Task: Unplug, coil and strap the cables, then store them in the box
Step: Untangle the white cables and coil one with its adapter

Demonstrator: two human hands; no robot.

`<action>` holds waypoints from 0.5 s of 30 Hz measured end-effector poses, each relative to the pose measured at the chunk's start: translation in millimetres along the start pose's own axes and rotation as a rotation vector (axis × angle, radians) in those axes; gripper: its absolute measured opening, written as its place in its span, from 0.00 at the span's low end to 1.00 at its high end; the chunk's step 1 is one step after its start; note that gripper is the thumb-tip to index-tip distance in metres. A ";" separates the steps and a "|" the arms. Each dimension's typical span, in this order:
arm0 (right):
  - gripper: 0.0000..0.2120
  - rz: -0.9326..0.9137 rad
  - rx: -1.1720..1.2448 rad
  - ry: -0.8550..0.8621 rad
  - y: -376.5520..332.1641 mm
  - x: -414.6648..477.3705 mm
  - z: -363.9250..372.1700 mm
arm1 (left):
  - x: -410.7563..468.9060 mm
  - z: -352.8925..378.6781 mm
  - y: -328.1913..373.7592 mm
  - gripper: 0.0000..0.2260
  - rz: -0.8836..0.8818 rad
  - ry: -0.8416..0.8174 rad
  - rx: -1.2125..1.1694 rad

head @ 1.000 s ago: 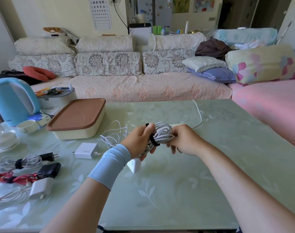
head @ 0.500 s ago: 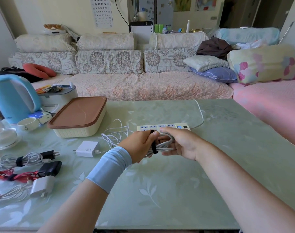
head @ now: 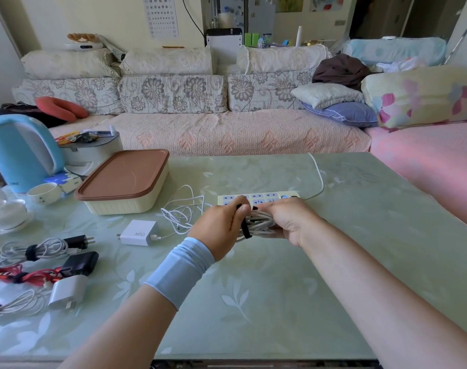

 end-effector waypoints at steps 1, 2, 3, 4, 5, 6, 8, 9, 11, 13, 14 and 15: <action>0.01 -0.001 -0.003 0.004 0.3 -1.0 -0.3 | -1.6 -0.1 -0.2 0.17 0.003 0.041 -0.015; 0.02 -0.001 -0.005 0.009 0.5 -2.3 -1.3 | -3.2 -0.2 -0.3 0.18 0.008 0.080 -0.020; 0.03 -0.005 -0.006 0.020 0.4 -3.6 -1.9 | -4.5 0.0 0.2 0.19 0.016 0.115 -0.018; 0.03 -0.016 -0.008 0.033 0.5 -4.2 -3.3 | -6.0 0.0 1.8 0.18 0.029 0.148 -0.014; 0.03 -0.027 -0.011 0.045 0.9 -4.4 -4.2 | -6.9 0.4 3.2 0.16 0.040 0.176 -0.006; 0.03 -0.036 -0.011 0.056 1.4 -4.1 -5.2 | -7.3 1.1 4.4 0.16 0.052 0.191 0.007; 0.05 -0.056 -0.021 0.069 2.8 -3.1 -7.1 | -5.7 4.4 6.4 0.19 0.076 0.183 0.050; 0.05 -0.071 -0.040 0.071 3.2 -2.2 -8.0 | -4.1 6.9 6.5 0.20 0.079 0.173 0.069; 0.06 -0.106 -0.121 0.077 0.8 -1.8 -10.8 | -0.2 10.3 7.7 0.21 0.057 0.128 0.082; 0.07 -0.153 -0.237 0.106 -4.0 0.9 -15.1 | 4.2 16.5 10.6 0.19 0.024 0.033 0.117; 0.06 -0.179 -0.287 0.133 -7.3 0.8 -17.6 | 5.7 20.6 13.9 0.18 0.002 -0.033 0.128; 0.04 -0.211 -0.335 0.163 -9.7 1.8 -19.2 | 7.4 23.3 17.5 0.16 -0.036 -0.099 0.118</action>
Point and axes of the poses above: each hand's wrist, its own x-axis towards the middle knuckle, its own z-axis out of the palm, y = z × x, the point moved 2 cm from there along x, towards the middle knuckle, and after that the axes turned 7 degrees about x, right-handed, at the moved point
